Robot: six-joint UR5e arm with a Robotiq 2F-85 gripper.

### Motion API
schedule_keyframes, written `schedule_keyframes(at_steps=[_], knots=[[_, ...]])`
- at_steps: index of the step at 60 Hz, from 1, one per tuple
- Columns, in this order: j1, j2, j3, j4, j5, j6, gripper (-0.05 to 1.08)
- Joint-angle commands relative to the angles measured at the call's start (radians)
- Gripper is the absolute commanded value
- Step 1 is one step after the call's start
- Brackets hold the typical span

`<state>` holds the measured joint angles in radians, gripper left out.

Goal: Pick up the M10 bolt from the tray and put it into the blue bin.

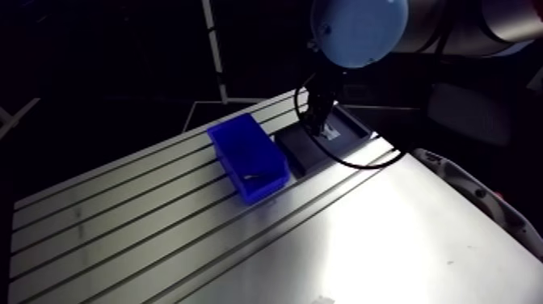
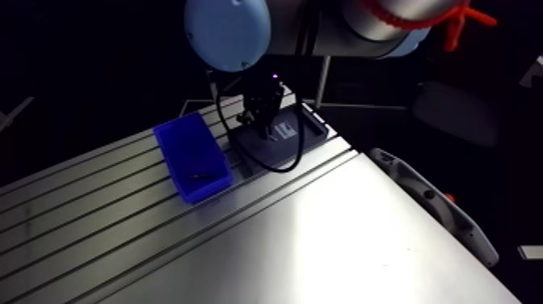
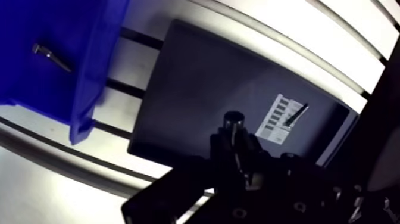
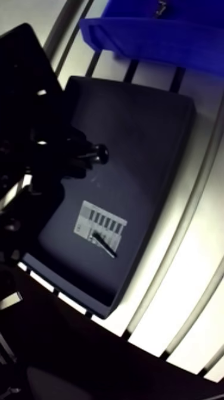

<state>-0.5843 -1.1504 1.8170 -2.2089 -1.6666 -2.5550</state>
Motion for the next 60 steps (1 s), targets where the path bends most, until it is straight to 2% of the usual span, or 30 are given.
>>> schedule_keyframes(at_steps=[1, 17, 28, 40, 56, 60], knots=[[0.000, -0.067, -0.009, 0.071, 0.003, -0.083, 1.08], [0.011, -0.127, -0.018, 0.134, 0.023, -0.205, 1.08], [0.040, -0.171, -0.035, 0.226, 0.043, -0.321, 1.07], [0.096, -0.210, -0.055, 0.308, 0.048, -0.439, 1.07], [0.158, -0.234, -0.054, 0.311, 0.043, -0.582, 1.06], [0.172, -0.235, -0.054, 0.311, 0.047, -0.628, 1.06]])
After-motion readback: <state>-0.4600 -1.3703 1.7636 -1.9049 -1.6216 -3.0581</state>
